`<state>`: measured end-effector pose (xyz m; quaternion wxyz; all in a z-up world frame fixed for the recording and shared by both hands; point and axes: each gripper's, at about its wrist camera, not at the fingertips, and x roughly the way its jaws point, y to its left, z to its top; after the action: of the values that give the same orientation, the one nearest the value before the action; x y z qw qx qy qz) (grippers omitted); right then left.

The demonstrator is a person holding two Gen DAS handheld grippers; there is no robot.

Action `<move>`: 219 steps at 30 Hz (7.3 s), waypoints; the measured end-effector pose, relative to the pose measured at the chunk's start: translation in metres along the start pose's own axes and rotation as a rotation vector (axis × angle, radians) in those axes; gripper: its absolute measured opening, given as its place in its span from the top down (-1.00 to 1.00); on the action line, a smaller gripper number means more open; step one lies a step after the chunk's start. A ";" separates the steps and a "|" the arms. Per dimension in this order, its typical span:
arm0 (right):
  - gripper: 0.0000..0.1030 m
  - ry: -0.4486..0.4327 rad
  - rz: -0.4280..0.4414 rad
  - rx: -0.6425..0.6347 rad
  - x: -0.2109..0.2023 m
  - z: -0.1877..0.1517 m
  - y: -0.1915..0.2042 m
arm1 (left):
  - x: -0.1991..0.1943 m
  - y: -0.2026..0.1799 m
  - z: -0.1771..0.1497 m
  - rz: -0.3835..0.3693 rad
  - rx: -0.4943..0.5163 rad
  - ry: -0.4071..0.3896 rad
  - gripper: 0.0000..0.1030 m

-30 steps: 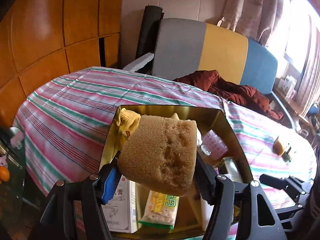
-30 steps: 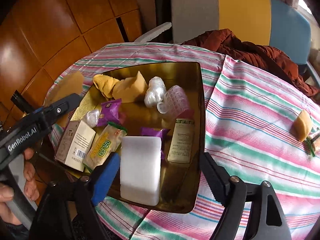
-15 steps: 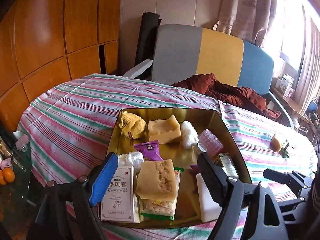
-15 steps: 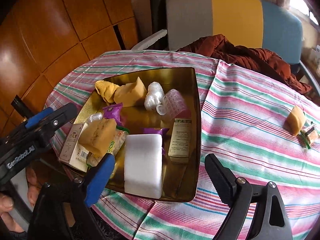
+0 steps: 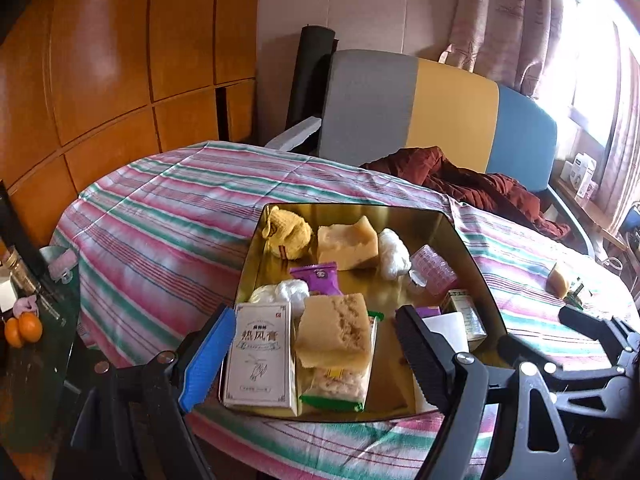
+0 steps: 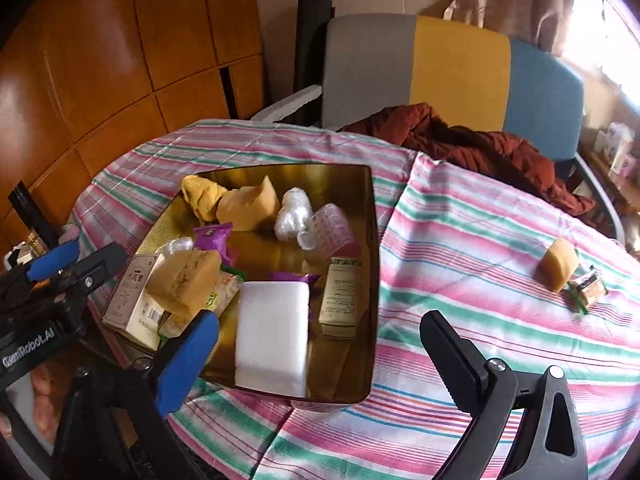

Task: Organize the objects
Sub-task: 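Open both grippers to drop the sponge and box into the tray, then move both open grippers back to the remaining sponge and snack bar, then grasp the small yellow sponge with the left gripper while the right grasps the cracker snack bar, then carry the sponge and snack bar to the tray with both grippers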

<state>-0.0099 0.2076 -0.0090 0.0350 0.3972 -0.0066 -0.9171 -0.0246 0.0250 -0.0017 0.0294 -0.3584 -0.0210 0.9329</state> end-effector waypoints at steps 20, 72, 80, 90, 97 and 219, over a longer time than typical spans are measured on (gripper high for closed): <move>-0.99 -0.025 -0.047 0.022 -0.008 -0.002 -0.014 | -0.001 -0.018 -0.011 -0.012 0.054 0.024 -0.62; -0.99 0.022 -0.336 0.887 -0.026 -0.060 -0.406 | 0.087 -0.320 0.025 -0.418 0.511 0.188 -0.62; -0.99 0.044 -0.253 0.924 -0.023 -0.062 -0.408 | 0.134 -0.402 0.019 -0.480 0.635 0.208 -0.62; -0.99 0.053 -0.219 0.946 -0.021 -0.065 -0.414 | 0.183 -0.470 0.019 -0.527 0.691 0.258 -0.66; -1.00 0.071 -0.236 0.932 -0.016 -0.065 -0.414 | 0.210 -0.459 0.012 -0.595 0.599 0.366 -0.08; 0.11 0.166 0.305 0.087 0.040 0.043 -0.057 | 0.032 -0.003 0.013 -0.261 -0.069 0.122 -0.06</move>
<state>-0.0722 0.2614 -0.0108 0.1569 0.4670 -0.1035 -0.8641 -0.0569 0.0301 -0.0129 0.1392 -0.4096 -0.0978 0.8963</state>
